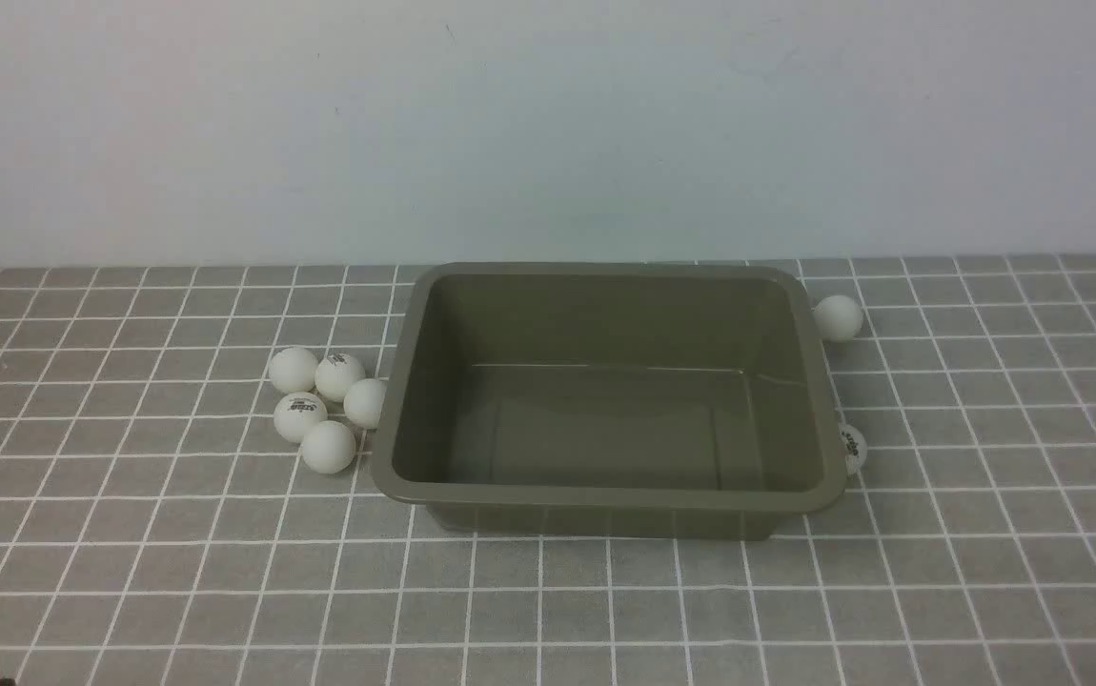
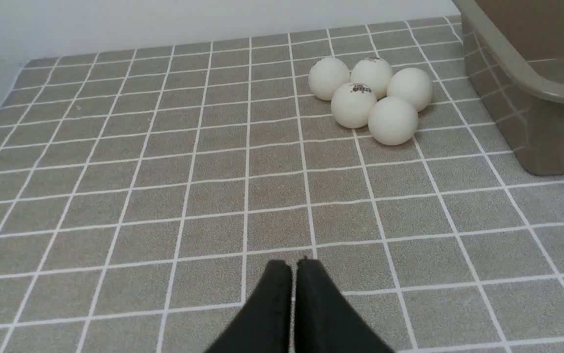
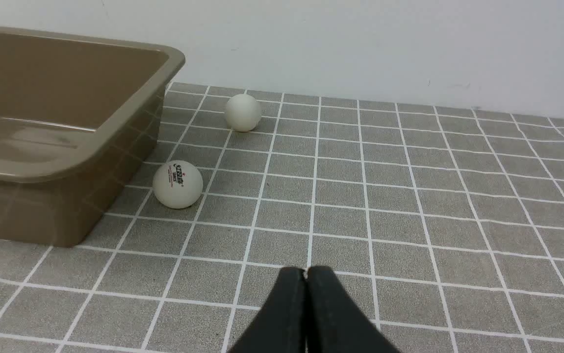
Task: Put the table tennis balls into the box on the grey coffee tablecloth.
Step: 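Reach for and grasp a ping pong ball on the table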
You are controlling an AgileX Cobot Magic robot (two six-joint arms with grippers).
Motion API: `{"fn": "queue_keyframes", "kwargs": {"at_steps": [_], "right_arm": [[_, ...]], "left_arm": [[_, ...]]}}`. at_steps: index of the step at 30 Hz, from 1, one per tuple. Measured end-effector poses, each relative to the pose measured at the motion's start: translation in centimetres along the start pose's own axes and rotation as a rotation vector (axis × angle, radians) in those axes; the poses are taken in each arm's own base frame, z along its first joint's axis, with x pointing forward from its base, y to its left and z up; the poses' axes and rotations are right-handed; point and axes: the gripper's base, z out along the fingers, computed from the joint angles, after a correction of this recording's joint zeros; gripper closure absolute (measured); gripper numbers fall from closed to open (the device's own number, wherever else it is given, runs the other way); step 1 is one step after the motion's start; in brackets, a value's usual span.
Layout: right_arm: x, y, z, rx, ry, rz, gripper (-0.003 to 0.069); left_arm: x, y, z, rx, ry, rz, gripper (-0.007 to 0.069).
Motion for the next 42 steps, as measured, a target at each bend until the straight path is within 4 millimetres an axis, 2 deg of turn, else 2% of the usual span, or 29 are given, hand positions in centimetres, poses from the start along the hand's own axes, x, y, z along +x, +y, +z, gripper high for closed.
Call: {"fn": "queue_keyframes", "kwargs": {"at_steps": [16,22,32,35,37,38,39,40,42], "right_arm": [[0.0,0.0,0.0,0.0,0.0,0.0,0.0673],[0.0,0.0,0.0,0.0,0.0,0.0,0.0673],[0.0,0.0,0.0,0.0,0.0,-0.001,0.0673],[0.0,0.0,0.0,0.001,-0.001,-0.003,0.0673],[-0.1,0.0,0.0,-0.005,-0.012,0.026,0.0673],[-0.2,0.1,0.0,-0.017,-0.031,0.079,0.0673],[-0.5,0.3,0.1,-0.041,-0.068,0.207,0.0673],[-0.4,0.3,0.1,-0.041,-0.067,0.207,0.0673],[-1.6,0.4,-0.1,-0.093,-0.18,0.515,0.0673]], "left_arm": [[0.0,0.0,0.0,0.0,0.0,0.0,0.0629],[0.0,0.2,0.0,-0.027,0.002,0.078,0.0629],[-0.1,0.3,0.0,-0.037,-0.02,0.095,0.0629],[-0.7,0.1,0.0,-0.01,-0.089,-0.05,0.0629],[-1.3,-0.1,-0.1,0.026,-0.156,-0.224,0.0629],[-1.6,-0.1,-0.1,0.04,-0.181,-0.296,0.0629],[-2.0,-0.1,-0.2,0.064,-0.23,-0.422,0.0629],[-2.0,-0.1,-0.2,0.064,-0.23,-0.422,0.0629],[-2.9,0.1,-0.4,0.081,-0.325,-0.545,0.0629]]}}
